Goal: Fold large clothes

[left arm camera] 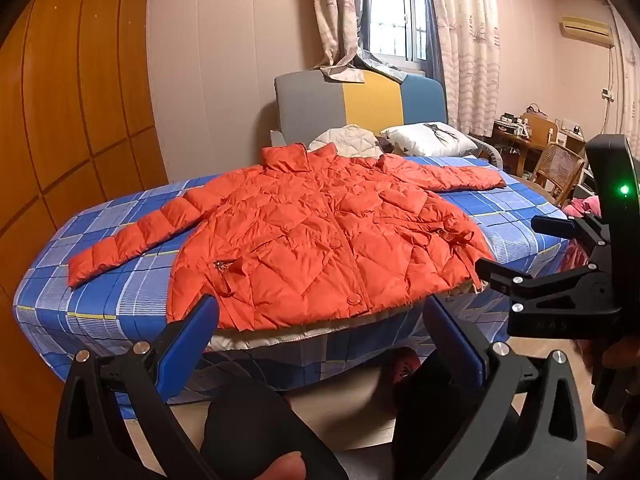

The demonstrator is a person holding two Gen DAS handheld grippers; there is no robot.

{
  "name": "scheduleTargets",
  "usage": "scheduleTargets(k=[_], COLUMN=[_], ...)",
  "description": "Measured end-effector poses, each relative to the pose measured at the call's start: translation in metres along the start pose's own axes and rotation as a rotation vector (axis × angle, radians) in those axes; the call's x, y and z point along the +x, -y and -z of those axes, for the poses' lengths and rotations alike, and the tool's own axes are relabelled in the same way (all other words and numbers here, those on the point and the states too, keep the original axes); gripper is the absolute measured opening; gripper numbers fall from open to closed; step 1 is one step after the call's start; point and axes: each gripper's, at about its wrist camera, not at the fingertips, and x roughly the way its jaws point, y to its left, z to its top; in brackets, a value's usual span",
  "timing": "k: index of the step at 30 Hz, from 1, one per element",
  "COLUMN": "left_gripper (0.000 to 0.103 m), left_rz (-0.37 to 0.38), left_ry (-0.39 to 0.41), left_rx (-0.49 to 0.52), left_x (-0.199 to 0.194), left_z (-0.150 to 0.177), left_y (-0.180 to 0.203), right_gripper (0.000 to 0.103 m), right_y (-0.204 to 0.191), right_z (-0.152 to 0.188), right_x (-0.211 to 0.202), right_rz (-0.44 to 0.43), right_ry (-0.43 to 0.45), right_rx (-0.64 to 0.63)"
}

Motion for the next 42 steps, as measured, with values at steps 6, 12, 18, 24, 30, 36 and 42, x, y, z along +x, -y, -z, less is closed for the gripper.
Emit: scheduleTargets(k=[6, 12, 18, 24, 30, 36, 42], left_gripper=[0.101, 0.101, 0.101, 0.101, 0.101, 0.101, 0.101], left_rz=[-0.001, -0.002, 0.0, -0.002, -0.008, -0.006, -0.004], left_ry=[0.007, 0.011, 0.012, 0.01, 0.009, 0.006, 0.007], left_rx=[0.005, 0.004, 0.003, 0.002, 0.001, -0.004, -0.003], left_x=[-0.0008, -0.0023, -0.0028, -0.0032, -0.0053, -0.0001, 0.001], left_z=[-0.0002, -0.0014, -0.0016, -0.0021, -0.0035, -0.0032, -0.0025], left_y=[0.0003, 0.0015, 0.0017, -0.001, -0.0014, -0.0008, -0.0005], right_gripper=[0.1, 0.1, 0.1, 0.1, 0.1, 0.1, 0.1], right_y=[0.001, 0.0029, 0.0033, 0.0039, 0.0044, 0.0029, 0.0048], right_z=[-0.0008, -0.0021, -0.0012, -0.0009, -0.0009, 0.0017, 0.0027], right_x=[0.0009, -0.0021, -0.001, -0.0031, -0.0013, 0.0001, 0.0008], right_rz=[0.003, 0.006, 0.009, 0.011, 0.014, 0.019, 0.014], right_ry=[0.001, 0.008, 0.009, 0.007, 0.005, 0.004, 0.007], right_rx=[0.003, 0.001, 0.004, 0.005, 0.012, 0.016, 0.021])
